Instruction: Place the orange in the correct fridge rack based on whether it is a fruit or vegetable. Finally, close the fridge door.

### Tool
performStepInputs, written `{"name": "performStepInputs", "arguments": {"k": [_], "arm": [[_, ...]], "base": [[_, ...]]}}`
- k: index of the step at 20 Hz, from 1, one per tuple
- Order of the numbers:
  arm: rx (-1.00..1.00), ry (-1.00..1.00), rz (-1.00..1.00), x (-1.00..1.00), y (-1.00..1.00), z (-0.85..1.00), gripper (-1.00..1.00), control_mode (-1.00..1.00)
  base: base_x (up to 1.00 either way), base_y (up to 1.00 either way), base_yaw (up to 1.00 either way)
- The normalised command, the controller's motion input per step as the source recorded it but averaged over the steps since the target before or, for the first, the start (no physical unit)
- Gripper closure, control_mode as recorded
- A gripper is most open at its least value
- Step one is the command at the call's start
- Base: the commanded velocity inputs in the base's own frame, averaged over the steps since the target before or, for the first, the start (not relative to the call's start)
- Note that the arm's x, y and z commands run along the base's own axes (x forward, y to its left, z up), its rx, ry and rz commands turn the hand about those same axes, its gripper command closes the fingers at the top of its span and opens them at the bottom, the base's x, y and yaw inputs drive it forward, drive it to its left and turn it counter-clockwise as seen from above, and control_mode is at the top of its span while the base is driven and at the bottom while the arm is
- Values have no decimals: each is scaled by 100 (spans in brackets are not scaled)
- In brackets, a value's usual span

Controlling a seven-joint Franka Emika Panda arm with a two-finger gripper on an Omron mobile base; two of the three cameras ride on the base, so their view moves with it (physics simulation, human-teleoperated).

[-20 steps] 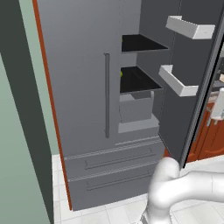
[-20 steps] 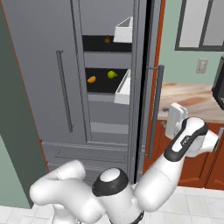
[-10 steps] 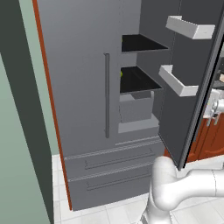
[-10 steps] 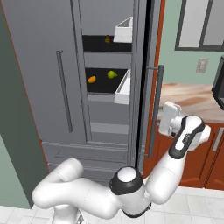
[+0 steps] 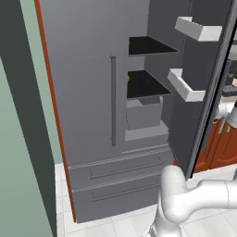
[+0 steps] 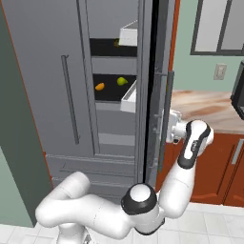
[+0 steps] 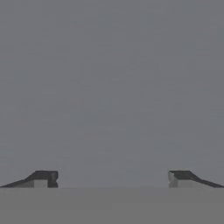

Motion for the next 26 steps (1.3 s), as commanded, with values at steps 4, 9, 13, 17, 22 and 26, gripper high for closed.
{"name": "performStepInputs", "arguments": {"k": [4, 9, 13, 17, 22, 26], "arm": [[-2, -23, 0, -1, 100, 10, -100, -100], [-2, -25, 0, 2, 100, 14, -100, -100], [-4, -17, -10, 26, 100, 22, -100, -100], [-5, -2, -32, 42, 74, 27, -100, -100], [-4, 0, -44, 40, 51, 17, -100, -100], [0, 1, -53, 20, 30, 5, -100, -100]], "base": [[0, 0, 0], [0, 0, 0], [0, 0, 0], [0, 0, 0], [0, 0, 0], [0, 0, 0]]}}
